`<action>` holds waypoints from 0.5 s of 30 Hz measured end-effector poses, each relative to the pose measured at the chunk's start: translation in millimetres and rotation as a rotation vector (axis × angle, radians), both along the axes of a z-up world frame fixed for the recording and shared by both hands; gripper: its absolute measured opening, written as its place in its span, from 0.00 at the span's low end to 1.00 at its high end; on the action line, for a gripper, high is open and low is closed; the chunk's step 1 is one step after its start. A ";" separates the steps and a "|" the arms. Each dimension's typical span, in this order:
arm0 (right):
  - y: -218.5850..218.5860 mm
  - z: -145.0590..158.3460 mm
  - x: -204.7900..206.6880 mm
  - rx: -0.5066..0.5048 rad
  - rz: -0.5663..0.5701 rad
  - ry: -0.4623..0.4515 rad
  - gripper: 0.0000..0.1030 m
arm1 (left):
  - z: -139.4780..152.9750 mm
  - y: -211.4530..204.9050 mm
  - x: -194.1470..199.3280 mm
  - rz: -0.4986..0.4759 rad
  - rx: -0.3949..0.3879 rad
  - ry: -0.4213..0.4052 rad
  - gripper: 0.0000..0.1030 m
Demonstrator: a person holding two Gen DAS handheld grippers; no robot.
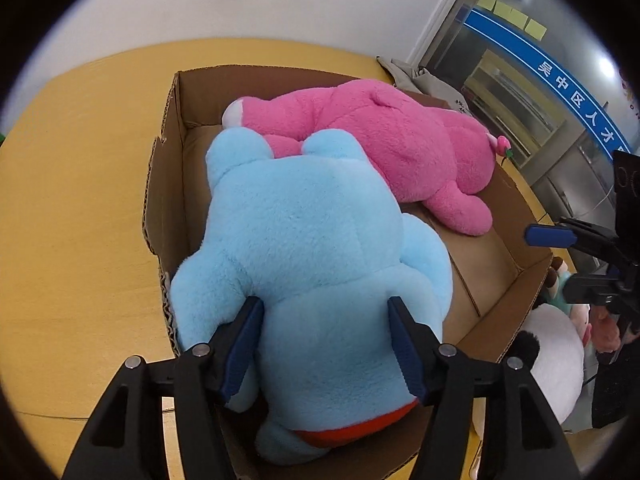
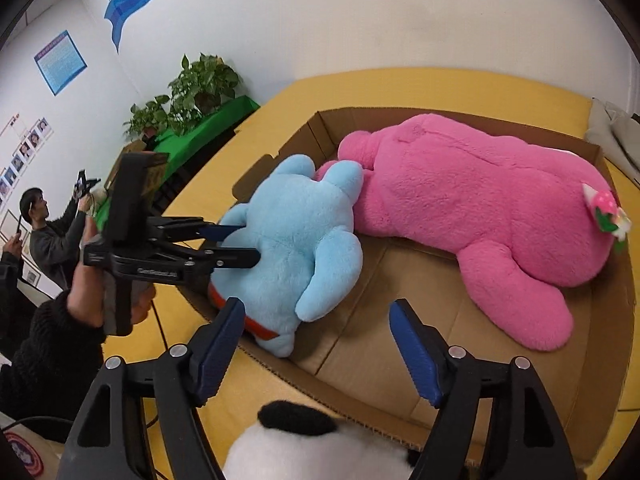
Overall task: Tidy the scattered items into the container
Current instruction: 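Move the right gripper to the white plush panda and close on it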
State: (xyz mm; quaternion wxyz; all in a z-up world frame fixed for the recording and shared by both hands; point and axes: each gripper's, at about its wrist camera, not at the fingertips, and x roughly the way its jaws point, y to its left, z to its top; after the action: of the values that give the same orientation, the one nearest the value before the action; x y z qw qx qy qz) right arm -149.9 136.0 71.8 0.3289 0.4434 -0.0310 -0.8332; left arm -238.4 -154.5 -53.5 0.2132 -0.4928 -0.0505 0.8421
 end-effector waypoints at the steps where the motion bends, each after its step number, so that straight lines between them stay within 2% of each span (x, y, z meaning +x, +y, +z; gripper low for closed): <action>1: 2.1 2.0 3.8 -0.008 -0.004 0.005 0.78 | 0.2 -0.5 0.2 0.002 0.002 -0.002 0.62; 8: 3.8 11.9 14.6 0.010 -0.040 0.038 0.78 | 0.4 1.5 2.5 0.015 -0.006 -0.014 0.63; 15: 3.5 13.5 29.6 0.076 -0.113 0.087 0.79 | -0.2 -2.9 16.3 0.046 0.003 -0.007 0.64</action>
State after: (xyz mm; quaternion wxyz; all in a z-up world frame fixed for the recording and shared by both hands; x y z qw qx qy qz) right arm -120.2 139.5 85.3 0.2652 0.4166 -0.0099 -0.8695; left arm -222.1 -157.4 -53.7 0.1944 -0.4942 -0.0638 0.8449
